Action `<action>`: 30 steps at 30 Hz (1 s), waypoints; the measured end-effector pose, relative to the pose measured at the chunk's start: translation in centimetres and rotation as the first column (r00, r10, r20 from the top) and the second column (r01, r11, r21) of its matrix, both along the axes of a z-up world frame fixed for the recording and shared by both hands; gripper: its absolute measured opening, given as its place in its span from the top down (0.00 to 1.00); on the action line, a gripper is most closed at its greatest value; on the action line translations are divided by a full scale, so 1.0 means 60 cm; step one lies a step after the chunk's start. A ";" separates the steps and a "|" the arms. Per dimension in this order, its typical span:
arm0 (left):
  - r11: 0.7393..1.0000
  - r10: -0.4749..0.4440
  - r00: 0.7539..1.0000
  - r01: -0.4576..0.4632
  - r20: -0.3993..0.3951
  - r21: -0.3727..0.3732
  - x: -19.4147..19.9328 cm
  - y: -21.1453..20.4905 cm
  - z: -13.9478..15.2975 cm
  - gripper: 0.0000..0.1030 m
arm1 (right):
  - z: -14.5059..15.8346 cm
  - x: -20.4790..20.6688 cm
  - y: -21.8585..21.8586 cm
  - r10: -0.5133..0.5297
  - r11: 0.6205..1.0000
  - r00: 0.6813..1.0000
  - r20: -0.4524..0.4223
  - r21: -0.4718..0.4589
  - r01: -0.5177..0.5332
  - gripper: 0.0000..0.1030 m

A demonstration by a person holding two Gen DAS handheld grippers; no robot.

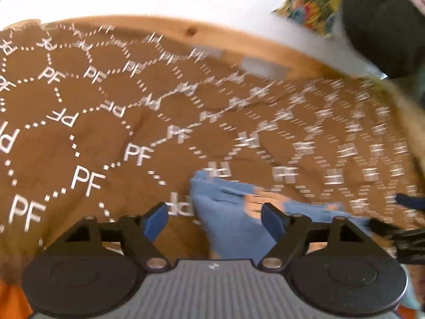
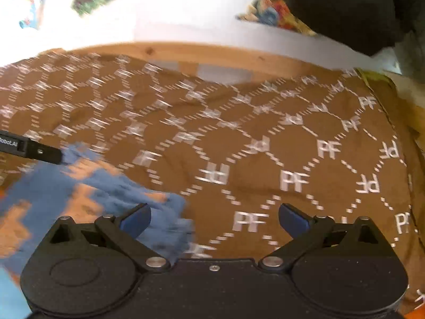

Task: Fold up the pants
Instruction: 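Lower the folded end onto the pants and open the left tool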

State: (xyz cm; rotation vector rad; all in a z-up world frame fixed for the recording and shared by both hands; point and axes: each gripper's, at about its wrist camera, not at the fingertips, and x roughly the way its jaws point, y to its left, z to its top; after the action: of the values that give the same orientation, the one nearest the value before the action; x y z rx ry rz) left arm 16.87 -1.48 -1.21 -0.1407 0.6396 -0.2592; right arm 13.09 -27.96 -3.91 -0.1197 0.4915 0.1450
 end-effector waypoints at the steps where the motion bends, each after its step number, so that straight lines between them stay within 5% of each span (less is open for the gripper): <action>1: 1.000 -0.027 1.000 0.027 0.004 -0.009 -0.017 -0.003 0.005 0.14 | 0.002 -0.013 0.010 0.024 1.000 1.000 0.001 0.008 -0.024 0.01; 4: 0.992 -0.062 0.996 0.068 -0.061 0.107 -0.050 -0.024 -0.008 0.14 | -0.013 -0.040 0.036 0.073 0.997 0.997 -0.039 -0.022 -0.074 0.01; 7: 0.977 -0.004 0.988 0.038 -0.157 0.211 -0.061 -0.020 -0.045 0.12 | -0.051 -0.057 0.053 0.071 0.990 0.989 -0.132 -0.111 -0.086 0.01; 12: 0.995 0.055 0.962 -0.031 -0.267 0.094 -0.088 0.025 -0.033 0.09 | -0.038 -0.100 0.033 0.025 0.998 0.991 -0.133 -0.055 -0.033 0.01; 17: 0.998 0.061 0.963 -0.052 -0.262 0.041 -0.115 0.036 -0.010 0.05 | -0.015 -0.105 0.041 0.039 0.999 0.996 -0.079 -0.028 -0.041 0.01; 20: 0.999 0.038 0.962 -0.047 -0.271 -0.027 -0.124 0.036 -0.024 0.03 | -0.034 -0.089 0.052 0.043 0.999 0.988 -0.148 -0.026 -0.047 0.01; 25: 1.000 0.029 0.954 -0.029 -0.298 0.007 -0.124 0.025 -0.036 0.00 | -0.053 -0.096 0.038 -0.018 0.998 0.974 -0.227 0.053 0.031 0.01; 30: 0.999 0.035 0.952 -0.032 -0.305 0.014 -0.128 0.020 -0.030 0.00 | -0.044 -0.120 0.038 -0.032 0.999 0.977 -0.209 -0.003 0.032 0.01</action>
State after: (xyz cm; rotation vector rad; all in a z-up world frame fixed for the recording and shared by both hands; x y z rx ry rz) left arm 9.21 -0.26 -3.04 -0.1850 0.9452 -0.2027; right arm 5.86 -25.65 -6.54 -0.0968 0.7034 0.1270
